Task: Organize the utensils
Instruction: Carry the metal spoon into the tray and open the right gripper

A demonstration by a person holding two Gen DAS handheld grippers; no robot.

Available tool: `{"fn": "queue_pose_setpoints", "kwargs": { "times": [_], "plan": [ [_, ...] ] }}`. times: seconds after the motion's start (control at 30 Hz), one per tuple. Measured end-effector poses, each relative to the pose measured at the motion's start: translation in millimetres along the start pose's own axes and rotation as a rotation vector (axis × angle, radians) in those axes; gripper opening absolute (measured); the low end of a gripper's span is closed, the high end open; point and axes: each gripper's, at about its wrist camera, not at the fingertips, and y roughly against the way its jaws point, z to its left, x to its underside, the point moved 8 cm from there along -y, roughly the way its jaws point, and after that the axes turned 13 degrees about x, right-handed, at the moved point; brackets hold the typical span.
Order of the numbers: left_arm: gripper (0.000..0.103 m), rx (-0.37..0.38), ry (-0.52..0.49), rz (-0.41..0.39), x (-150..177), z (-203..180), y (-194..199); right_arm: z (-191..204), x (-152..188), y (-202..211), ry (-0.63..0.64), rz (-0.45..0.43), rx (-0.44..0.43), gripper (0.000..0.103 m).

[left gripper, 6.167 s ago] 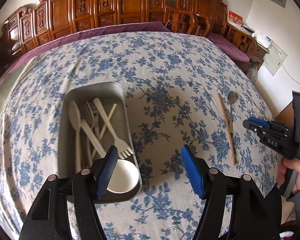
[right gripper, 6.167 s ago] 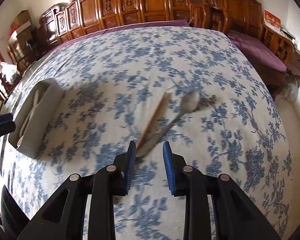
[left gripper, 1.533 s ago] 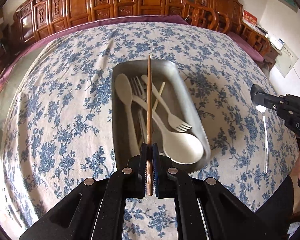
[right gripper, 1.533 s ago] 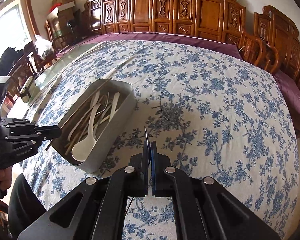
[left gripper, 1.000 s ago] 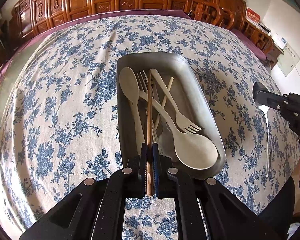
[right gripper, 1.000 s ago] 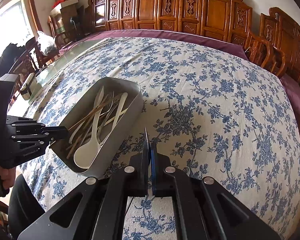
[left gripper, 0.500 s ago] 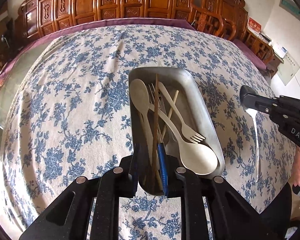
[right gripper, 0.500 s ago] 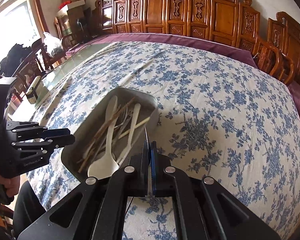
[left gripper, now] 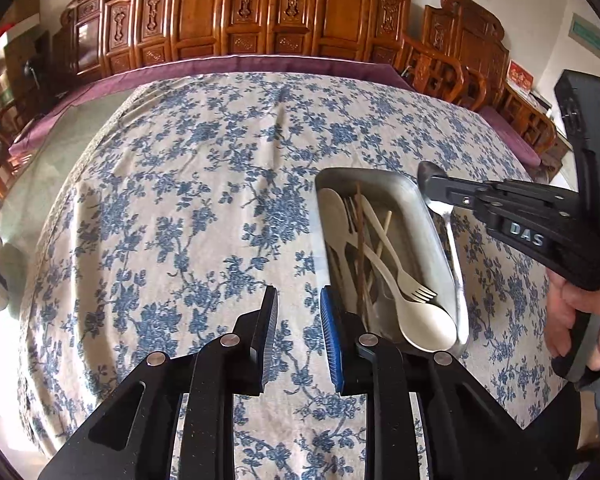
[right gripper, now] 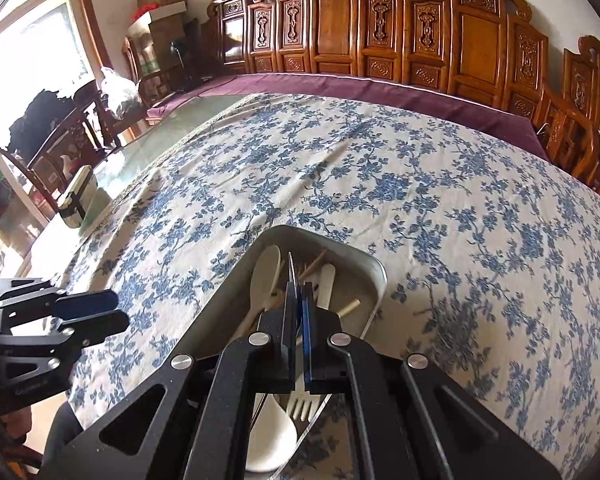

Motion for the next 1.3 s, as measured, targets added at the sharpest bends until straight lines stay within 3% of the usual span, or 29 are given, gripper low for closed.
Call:
{"fn": "queue_pose_setpoints", "kwargs": {
  "times": [0.3, 0.5, 0.9, 1.03, 1.13, 1.3],
  "plan": [
    [0.022, -0.015, 0.015, -0.002, 2.4, 14.1, 4.0, 2.8, 3.7, -54.0, -0.045, 0.088, 0.006, 0.003],
    [0.022, -0.018, 0.017, 0.004, 4.5, 15.7, 3.5, 8.5, 4.6, -67.7, -0.047, 0.111, -0.007, 0.003],
    [0.022, -0.026, 0.01, -0.002, 2.8, 9.9, 9.6, 12.5, 5.3, -63.1, -0.024, 0.103, -0.007, 0.007],
    [0.023, -0.029, 0.006, -0.012, 1.2, 5.2, 15.5, 7.2, 6.4, -51.7, -0.018, 0.087, 0.001, 0.007],
    [0.027, -0.031, 0.002, -0.021, 1.2, -1.0, 21.1, 0.7, 7.5, -39.2, -0.024, 0.068, 0.006, 0.015],
    [0.03, -0.036, -0.009, -0.038, 2.1, -13.4, 33.8, -9.4, 12.7, -15.9, -0.038, 0.047, 0.011, 0.016]
  ]
}}
